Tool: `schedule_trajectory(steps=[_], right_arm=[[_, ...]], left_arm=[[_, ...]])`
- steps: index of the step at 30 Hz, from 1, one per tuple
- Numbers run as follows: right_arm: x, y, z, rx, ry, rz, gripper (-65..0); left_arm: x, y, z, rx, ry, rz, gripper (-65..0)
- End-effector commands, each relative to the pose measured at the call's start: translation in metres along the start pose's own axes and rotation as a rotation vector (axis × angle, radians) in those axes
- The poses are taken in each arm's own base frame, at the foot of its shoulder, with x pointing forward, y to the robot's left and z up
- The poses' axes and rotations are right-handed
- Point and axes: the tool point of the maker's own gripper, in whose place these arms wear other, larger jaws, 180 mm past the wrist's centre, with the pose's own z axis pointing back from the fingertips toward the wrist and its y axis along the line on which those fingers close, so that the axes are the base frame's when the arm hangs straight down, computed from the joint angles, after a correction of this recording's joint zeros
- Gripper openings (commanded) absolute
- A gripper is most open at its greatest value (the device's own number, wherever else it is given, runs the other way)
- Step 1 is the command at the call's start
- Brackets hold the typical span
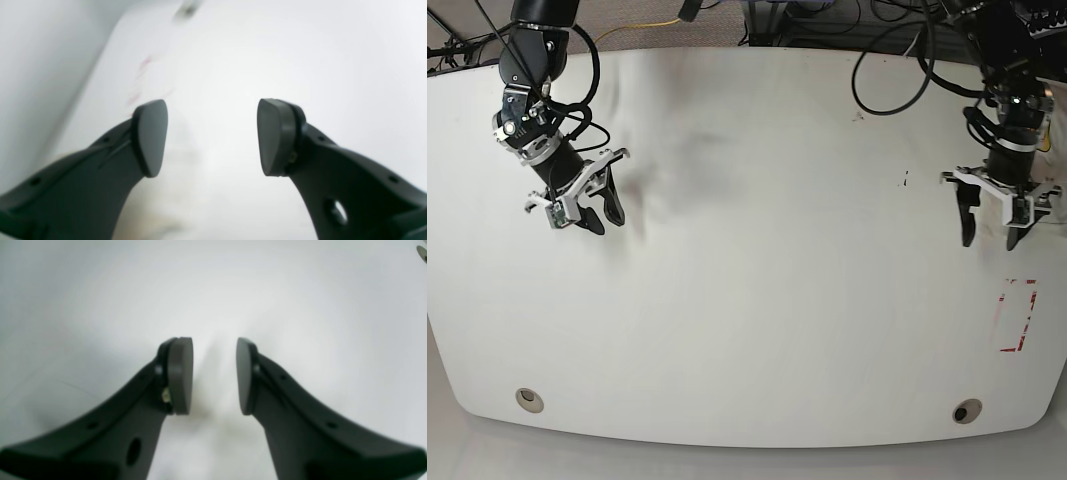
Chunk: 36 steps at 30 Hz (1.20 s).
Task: Fold the T-shirt properly
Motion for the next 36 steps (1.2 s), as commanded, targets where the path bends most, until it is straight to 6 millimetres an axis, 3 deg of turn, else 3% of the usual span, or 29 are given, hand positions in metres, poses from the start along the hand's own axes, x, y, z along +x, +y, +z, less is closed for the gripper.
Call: schedule_trajectory(steps=[1,6,9,13,21,26,31,33,36], right_arm=[[-0.001,-0.025,0.010,-0.063,-0.074,-0.038,-44.5],[-0.033,-0.028,0.032,-0.095,-0.067,-0.104,-44.7],[-0.048,-0.031,0.058,-0.134,-0.034,-0.107,-44.7],[-0.075,-0.018,0.100,-0.167,0.045,-0.118,-44.7],[-0.116,0.042,0.169,-0.135,0.209,-0.177,-44.7],[-0.140,0.071,0.200,-0.122,0.283,-0.289,-44.7],[-0.188,0.115,0.222,-0.052,0.441,-0.380,-44.7],[-0.216,0.133,0.232,-0.026,0.523,-0.412,-44.7],[-0.252,0.145,0.230,-0.012,0.598,-0.454,-44.9]], left_arm=[[-0.005,-0.014,-0.002,0.009,-0.037,0.020,-26.1],[-0.043,-0.045,0.014,-0.023,-0.029,0.066,-26.1],[-0.063,-0.066,0.039,-0.054,0.005,0.103,-26.2],[-0.090,-0.096,0.091,-0.125,0.113,0.117,-26.4],[-0.133,-0.145,0.212,-0.272,0.408,0.166,-26.5],[-0.168,-0.165,0.267,-0.326,0.581,0.209,-26.5],[-0.217,-0.172,0.303,-0.324,0.734,0.248,-26.5],[-0.239,-0.176,0.307,-0.318,0.778,0.266,-26.7],[-0.278,-0.179,0.304,-0.312,0.842,0.284,-26.7]])
